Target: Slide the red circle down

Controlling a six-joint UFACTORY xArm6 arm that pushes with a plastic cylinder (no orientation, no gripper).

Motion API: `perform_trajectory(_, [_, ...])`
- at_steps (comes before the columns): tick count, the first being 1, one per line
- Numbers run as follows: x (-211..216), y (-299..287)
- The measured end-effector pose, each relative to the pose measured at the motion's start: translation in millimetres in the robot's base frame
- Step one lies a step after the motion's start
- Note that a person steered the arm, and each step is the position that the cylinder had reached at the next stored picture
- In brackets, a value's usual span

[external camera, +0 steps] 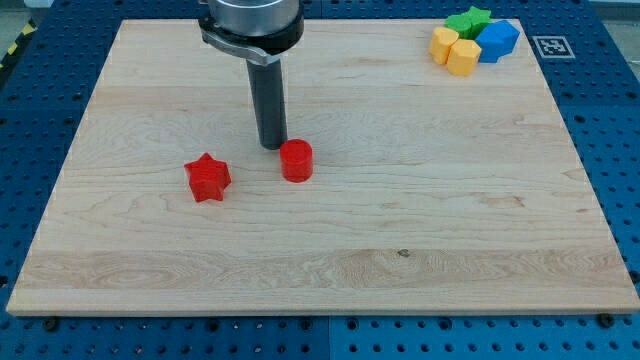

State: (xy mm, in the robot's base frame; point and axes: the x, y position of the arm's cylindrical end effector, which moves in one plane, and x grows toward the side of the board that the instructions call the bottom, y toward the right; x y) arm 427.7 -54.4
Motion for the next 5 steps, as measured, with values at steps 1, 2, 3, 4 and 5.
perform_trajectory(1, [8.7, 25.8])
perform_trajectory(2, [30.2, 29.0])
perform_trajectory(3, [46.4, 30.5])
perform_trajectory(4, [48.6, 27.4])
perform_trajectory(5, [63.8, 24.0])
